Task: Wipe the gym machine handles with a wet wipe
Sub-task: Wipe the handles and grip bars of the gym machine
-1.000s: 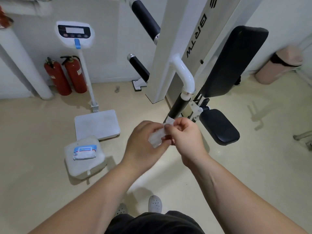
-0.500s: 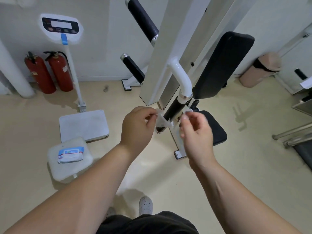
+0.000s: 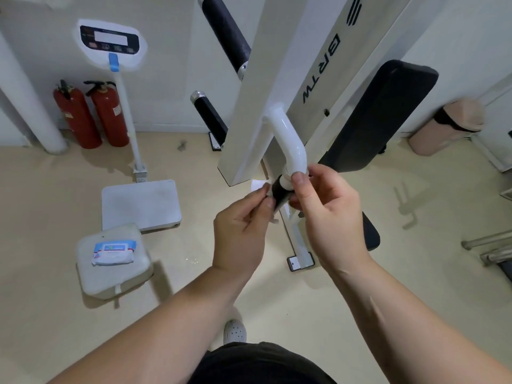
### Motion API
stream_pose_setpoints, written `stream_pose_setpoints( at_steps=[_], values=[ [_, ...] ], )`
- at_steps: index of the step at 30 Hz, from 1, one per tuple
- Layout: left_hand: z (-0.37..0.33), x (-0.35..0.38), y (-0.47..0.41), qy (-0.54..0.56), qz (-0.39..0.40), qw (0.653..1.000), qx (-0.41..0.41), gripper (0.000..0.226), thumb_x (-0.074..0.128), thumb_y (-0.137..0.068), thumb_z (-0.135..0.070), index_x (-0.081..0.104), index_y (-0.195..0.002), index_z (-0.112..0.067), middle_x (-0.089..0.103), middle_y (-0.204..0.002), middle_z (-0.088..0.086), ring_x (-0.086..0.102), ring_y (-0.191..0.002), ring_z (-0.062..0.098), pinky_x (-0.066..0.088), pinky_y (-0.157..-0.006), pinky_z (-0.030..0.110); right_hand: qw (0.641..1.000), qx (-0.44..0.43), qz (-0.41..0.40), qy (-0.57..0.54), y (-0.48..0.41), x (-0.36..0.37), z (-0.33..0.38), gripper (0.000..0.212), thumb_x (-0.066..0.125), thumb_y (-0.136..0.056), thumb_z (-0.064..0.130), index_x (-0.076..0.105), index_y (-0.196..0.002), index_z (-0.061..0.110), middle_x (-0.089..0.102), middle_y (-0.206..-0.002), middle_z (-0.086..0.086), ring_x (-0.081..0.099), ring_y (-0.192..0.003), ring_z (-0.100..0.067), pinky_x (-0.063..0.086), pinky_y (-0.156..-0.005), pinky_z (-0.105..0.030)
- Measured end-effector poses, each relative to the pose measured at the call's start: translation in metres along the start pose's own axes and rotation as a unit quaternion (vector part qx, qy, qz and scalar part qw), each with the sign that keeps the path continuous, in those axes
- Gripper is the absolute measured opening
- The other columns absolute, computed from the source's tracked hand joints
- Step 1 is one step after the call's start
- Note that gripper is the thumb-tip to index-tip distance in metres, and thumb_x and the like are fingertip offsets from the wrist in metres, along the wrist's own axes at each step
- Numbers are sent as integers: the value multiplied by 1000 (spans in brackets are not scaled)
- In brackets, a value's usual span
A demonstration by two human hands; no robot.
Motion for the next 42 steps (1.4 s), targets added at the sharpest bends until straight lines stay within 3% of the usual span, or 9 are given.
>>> stream_pose_setpoints(
  at_steps=[4,9,12,16,20,25,31,36,42],
  values=[
    [-2,6,-8,21,21,999,12,28,57,-100,-4,71,-125,-8,67,-74,-15,56,-63,1,45,-60,13,999,-17,29,3,-1,6,4,26,58,-104,26,68,-128,23,76,-98,6,71,-97,-17,57,-93,-51],
    [54,-8,1,-70,10,996,-58,29,61,-100,-14,75,-119,-31,57,-65,-14,49,-64,9,42,-67,27,998,-46,8,31,-2,2,-2,29,51,-103,36,68,-127,36,71,-93,7,68,-94,-25,57,-87,-56],
    [40,5,-2,-30,20,998,-52,24,59,-102,-18,75,-118,-19,58,-65,-13,49,-62,14,47,-69,36,994,-85,-15,68,-1,1,0,26,45,-104,44,61,-121,56,69,-92,3,64,-96,-31,54,-88,-56],
    [-19,28,-22,20,72,996,44,30,54,-102,-23,72,-124,-16,61,-70,-5,49,-62,14,51,-66,37,995,-73,-7,60,-4,4,-6,34,46,-103,45,64,-130,37,73,-104,1,66,-106,-33,53,-94,-57],
    [3,14,-16,-13,74,997,20,35,54,-100,-28,68,-131,-19,58,-64,-17,48,-60,5,43,-64,23,996,-65,10,54,-5,5,-6,36,48,-101,46,66,-129,31,72,-99,-3,65,-99,-36,52,-90,-59],
    [36,-2,-8,-52,67,996,-42,34,58,-94,-37,71,-125,-34,65,-75,10,56,-71,24,53,-73,44,998,-47,36,28,-6,3,-3,30,51,-104,36,69,-126,26,71,-96,-12,69,-91,-32,57,-88,-56],
    [-8,17,-29,11,129,992,7,18,68,-93,-6,77,-109,-8,47,-65,8,41,-56,12,37,-55,17,999,-3,48,24,-8,1,-6,38,55,-97,47,67,-130,34,59,-114,-15,69,-106,-29,63,-87,-39],
    [33,-2,-13,-20,72,996,-44,18,73,-90,-21,80,-98,-36,50,-72,30,52,-57,16,47,-68,37,997,5,75,5,-8,-1,-6,31,55,-105,31,66,-134,30,60,-114,-15,73,-100,-18,63,-88,-34],
    [-20,26,-26,-7,115,993,30,13,70,-94,-27,77,-97,-15,44,-60,5,38,-55,18,35,-54,18,994,26,101,-26,-7,0,-8,33,52,-106,33,63,-136,35,62,-124,-22,72,-108,-21,61,-93,-36]
  ],
)
Point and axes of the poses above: each hand's wrist, its own y-axis away from the middle knuckle, its own x-axis out of the palm, z = x × y, the point moved 7 cm from there along -y, towards the middle knuckle
